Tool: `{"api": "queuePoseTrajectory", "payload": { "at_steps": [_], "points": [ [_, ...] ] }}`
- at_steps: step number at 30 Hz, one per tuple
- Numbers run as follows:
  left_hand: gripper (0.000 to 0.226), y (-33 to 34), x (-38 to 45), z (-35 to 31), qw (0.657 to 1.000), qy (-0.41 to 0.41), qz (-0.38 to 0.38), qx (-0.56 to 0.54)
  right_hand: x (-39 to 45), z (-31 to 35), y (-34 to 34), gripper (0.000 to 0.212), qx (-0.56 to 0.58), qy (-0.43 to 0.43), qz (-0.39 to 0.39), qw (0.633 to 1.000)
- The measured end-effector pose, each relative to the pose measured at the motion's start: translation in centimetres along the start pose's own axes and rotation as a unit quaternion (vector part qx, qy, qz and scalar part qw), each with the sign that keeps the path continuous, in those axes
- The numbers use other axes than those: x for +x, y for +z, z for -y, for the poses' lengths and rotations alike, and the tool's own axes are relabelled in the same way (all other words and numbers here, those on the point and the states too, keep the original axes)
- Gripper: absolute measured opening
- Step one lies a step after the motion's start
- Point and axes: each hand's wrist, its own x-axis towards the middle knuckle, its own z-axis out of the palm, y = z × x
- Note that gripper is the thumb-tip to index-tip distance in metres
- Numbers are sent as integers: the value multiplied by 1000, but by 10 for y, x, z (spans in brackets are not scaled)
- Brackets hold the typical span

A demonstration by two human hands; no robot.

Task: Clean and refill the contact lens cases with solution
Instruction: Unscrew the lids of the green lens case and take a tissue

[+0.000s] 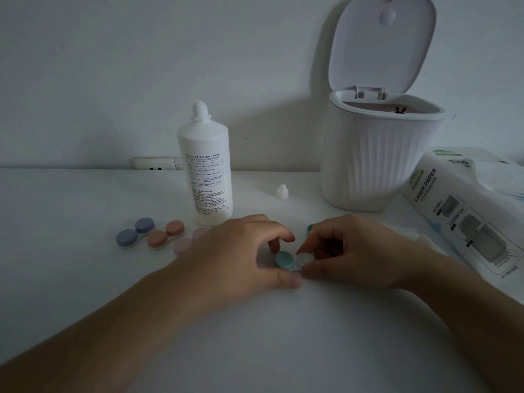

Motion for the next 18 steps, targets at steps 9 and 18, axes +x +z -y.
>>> {"api": "queuePoseTrajectory", "payload": {
  "at_steps": [9, 18],
  "points": [
    [41, 1, -1, 0, 1000, 3, -8, -21, 0, 2, 0, 18, 1, 7, -4, 1000],
    [43, 1, -3, 1, 1000, 9, 2, -30, 0, 2, 0, 16, 0, 4, -1, 1000]
  ]
}}
